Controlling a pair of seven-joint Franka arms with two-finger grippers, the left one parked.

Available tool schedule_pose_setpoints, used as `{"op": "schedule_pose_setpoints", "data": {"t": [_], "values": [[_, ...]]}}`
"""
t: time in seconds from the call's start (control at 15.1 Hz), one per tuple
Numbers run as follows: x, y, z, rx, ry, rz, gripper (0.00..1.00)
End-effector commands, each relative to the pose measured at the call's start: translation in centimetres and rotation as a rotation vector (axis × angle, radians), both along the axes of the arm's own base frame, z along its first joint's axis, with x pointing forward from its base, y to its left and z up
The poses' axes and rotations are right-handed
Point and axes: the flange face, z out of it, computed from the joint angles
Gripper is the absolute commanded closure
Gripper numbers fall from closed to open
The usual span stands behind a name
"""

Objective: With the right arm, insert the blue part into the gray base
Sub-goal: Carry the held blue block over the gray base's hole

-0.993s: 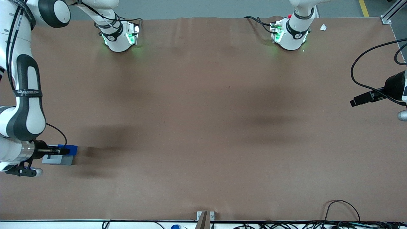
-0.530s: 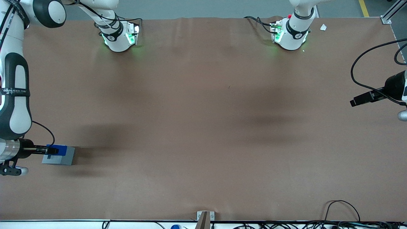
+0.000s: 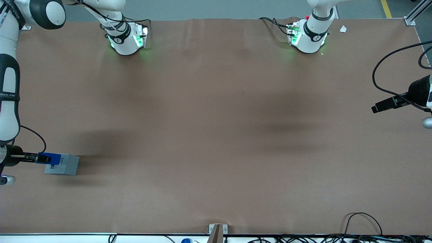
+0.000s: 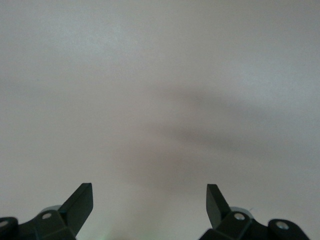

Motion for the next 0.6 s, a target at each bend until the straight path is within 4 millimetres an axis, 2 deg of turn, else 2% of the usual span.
{"op": "schedule_pose_setpoints", "data": {"t": [0.0,0.2,0.53], "values": [[0.3,-0.4,-0.1,0.005,-0.024,0.009,1.00],[0.4,-0.8,-1.1,0.003,-0.034,0.034,1.00],[0.4,-1.4,-1.7,0.005,-0.037,0.071,1.00]]}}
